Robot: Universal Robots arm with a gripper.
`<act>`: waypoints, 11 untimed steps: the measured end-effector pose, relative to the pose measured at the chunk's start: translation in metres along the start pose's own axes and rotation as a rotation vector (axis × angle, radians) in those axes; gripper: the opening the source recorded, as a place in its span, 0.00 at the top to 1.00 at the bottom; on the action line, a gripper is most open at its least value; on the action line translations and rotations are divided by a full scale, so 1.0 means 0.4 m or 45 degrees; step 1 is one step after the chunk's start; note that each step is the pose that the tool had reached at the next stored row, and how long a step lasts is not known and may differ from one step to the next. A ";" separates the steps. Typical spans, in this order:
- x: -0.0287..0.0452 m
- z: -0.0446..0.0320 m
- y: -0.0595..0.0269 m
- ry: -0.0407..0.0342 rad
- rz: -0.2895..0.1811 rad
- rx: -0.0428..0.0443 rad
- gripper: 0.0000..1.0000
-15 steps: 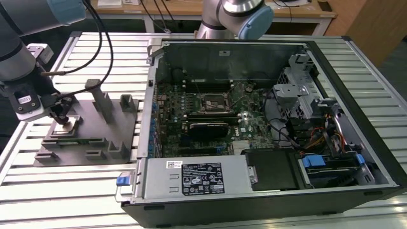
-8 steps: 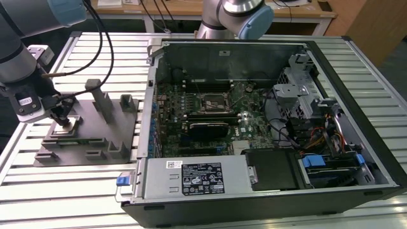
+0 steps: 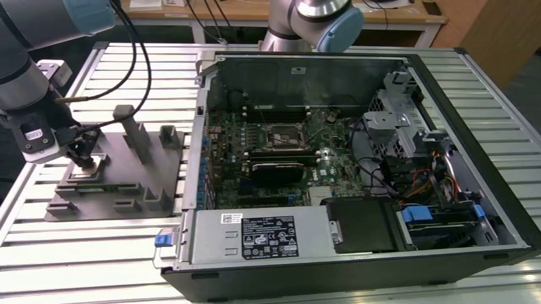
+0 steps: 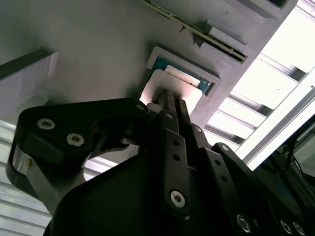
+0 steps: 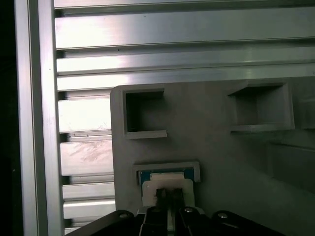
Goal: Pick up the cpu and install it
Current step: 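Pick up the cpu and move it towards the insertion slot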
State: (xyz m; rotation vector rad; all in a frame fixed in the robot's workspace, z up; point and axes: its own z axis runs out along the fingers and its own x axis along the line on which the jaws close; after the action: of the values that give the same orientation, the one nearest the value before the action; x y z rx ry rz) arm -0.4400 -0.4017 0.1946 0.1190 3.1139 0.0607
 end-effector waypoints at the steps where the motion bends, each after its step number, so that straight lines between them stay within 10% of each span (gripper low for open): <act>1: 0.000 0.000 0.000 0.0000 0.000 0.000 0.77; 11: -0.001 0.000 0.000 0.0001 0.000 0.000 0.41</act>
State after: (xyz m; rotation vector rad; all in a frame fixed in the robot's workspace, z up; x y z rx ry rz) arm -0.4398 -0.4017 0.1947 0.1190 3.1139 0.0604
